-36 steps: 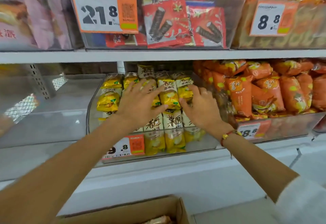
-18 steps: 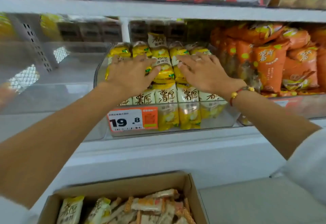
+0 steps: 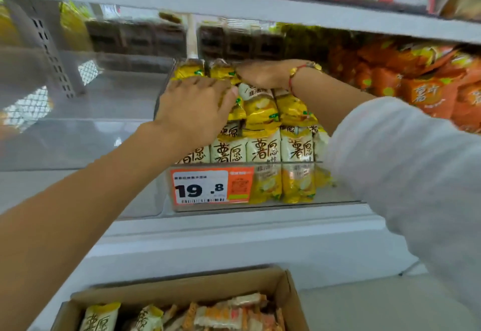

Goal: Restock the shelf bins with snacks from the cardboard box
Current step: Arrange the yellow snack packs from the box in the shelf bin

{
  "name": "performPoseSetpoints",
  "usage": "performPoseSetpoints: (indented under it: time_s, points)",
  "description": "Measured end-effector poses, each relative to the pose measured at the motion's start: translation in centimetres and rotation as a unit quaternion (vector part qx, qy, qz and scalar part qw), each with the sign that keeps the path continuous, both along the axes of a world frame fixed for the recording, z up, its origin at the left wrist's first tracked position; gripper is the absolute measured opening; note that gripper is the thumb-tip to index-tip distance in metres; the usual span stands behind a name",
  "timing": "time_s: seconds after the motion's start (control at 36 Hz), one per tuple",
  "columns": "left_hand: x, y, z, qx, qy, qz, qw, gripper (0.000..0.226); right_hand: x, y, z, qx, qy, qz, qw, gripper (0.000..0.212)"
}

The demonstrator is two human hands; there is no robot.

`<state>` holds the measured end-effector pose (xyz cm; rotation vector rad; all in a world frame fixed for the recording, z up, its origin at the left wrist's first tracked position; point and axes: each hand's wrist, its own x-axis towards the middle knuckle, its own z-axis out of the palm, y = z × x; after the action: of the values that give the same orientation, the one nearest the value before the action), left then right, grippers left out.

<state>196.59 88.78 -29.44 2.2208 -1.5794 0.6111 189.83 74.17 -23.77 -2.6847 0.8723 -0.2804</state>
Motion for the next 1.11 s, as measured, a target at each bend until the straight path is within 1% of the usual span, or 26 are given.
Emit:
performPoseSetpoints:
  time_s: [0.06,0.08,0.14,0.19,0.22,0.28,0.33,0.36,0.42,0.47,0.53,0.58,0.69,0.83,0.97,1.06,1.11]
  points:
    - [0.2,0.3,0.2,-0.006,0.003,-0.005,1.0,0.066,-0.8,0.3,0.5,-0.072,0.046,0.027,0.996,0.045]
    - [0.0,0.5,0.3,-0.009,0.001,-0.005,1.0,0.065,-1.6,0.3,0.5,-0.107,0.045,0.024,0.993,0.048]
    - [-0.6,1.0,0.5,-0.007,0.006,-0.006,1.0,0.062,-4.6,0.4,-0.4,-0.178,0.007,-0.008,0.984,0.049]
    - [-1.3,1.5,0.6,0.016,0.022,-0.022,0.999,0.055,-8.1,0.5,-2.0,-0.244,-0.041,-0.046,0.968,0.05]
    - [-1.6,1.7,0.6,0.038,0.023,-0.029,0.999,0.056,-9.8,0.5,-2.8,-0.245,-0.056,-0.068,0.966,0.05]
    - [-2.1,1.6,0.5,0.088,0.004,-0.021,0.996,0.062,-12.0,-0.1,-4.5,-0.184,-0.055,-0.087,0.978,0.052]
    - [-2.6,1.2,0.2,0.116,-0.021,0.004,0.993,0.068,-12.7,-0.7,-5.7,-0.111,-0.048,-0.065,0.991,0.061]
    - [-2.9,0.9,0.1,0.119,-0.028,0.016,0.992,0.07,-12.9,-1.0,-5.8,-0.095,-0.057,-0.058,0.992,0.064]
    - [-3.5,0.2,0.0,0.116,-0.037,0.025,0.992,0.074,-13.0,-1.2,-5.4,-0.106,-0.077,-0.073,0.989,0.058]
    - [-3.7,-0.7,0.0,0.127,-0.043,0.013,0.991,0.072,-13.5,-1.0,-5.1,-0.145,-0.104,-0.079,0.981,0.052]
    - [-3.6,-1.5,0.2,0.135,-0.03,0.009,0.99,0.066,-14.2,-0.9,-5.4,-0.162,-0.087,-0.043,0.982,0.05]
    - [-3.6,-2.0,0.4,0.133,-0.013,0.017,0.991,0.062,-14.9,-1.2,-6.3,-0.125,-0.056,0.001,0.991,0.05]
    - [-4.2,-2.4,0.2,0.124,-0.003,0.015,0.992,0.06,-15.4,-1.5,-6.6,-0.07,-0.08,-0.003,0.994,0.049]
    - [-4.7,-1.1,0.1,0.103,-0.012,0.011,0.995,0.066,-15.2,-0.5,-6.0,-0.1,-0.075,-0.007,0.992,0.052]
    - [-4.7,1.8,-0.1,0.106,-0.049,0.037,0.993,0.058,-16.1,1.6,-6.4,-0.172,-0.064,0.004,0.983,0.055]
    - [-4.5,3.2,-0.3,0.126,-0.045,0.022,0.991,0.056,-16.4,2.7,-6.8,-0.189,-0.05,0.008,0.981,0.063]
    - [-4.5,3.6,-0.2,0.132,-0.028,0.014,0.991,0.057,-16.3,3.1,-6.7,-0.199,-0.043,-0.007,0.979,0.06]
